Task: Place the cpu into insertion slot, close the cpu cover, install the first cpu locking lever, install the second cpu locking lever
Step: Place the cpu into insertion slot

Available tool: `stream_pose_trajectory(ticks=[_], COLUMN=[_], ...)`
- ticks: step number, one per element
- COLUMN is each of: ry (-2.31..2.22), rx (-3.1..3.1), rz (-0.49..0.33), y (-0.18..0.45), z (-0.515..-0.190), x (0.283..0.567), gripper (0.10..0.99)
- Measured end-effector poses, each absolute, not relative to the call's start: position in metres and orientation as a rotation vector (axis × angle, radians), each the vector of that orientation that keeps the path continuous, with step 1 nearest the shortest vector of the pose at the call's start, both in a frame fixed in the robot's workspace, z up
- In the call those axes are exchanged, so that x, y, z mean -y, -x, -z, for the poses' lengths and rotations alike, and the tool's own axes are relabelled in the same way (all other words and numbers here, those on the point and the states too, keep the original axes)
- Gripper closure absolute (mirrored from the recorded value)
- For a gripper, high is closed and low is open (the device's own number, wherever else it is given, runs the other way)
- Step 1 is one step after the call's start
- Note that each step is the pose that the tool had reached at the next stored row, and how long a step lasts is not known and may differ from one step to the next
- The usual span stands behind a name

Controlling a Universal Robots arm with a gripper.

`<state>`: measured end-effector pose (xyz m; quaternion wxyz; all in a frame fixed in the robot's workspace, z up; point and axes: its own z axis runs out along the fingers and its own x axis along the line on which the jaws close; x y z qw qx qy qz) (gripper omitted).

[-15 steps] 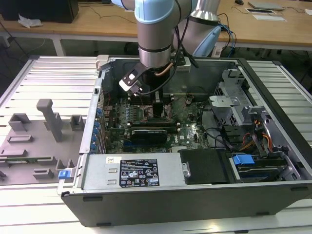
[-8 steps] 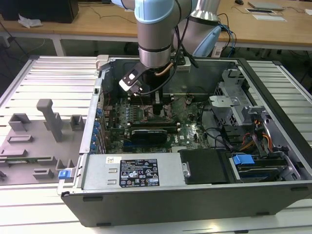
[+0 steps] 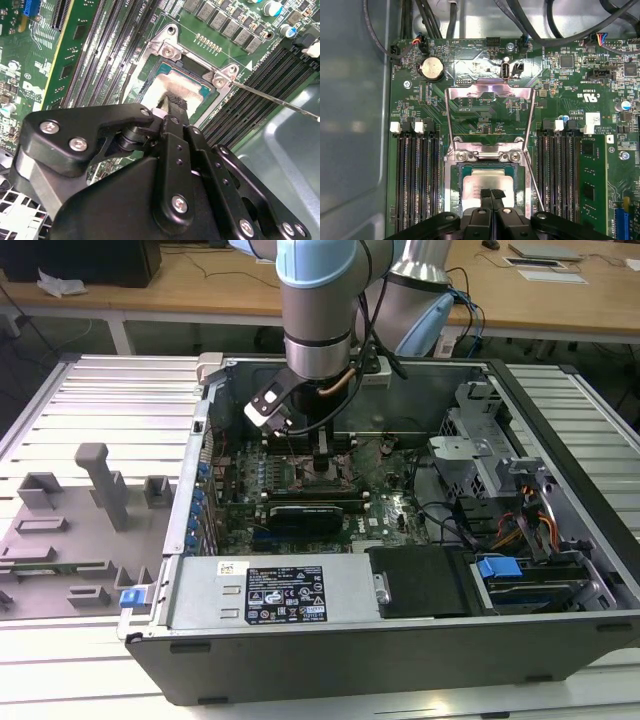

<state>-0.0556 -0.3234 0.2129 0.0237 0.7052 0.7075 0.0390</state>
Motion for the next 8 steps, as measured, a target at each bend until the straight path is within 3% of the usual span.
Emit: stream_pose_trajectory(ticks=[8], ry=[-2.18], rx=[-2.188], rz=[-0.115], y=[0.056], z=[-0.227], x=[0.323], gripper=[0.98])
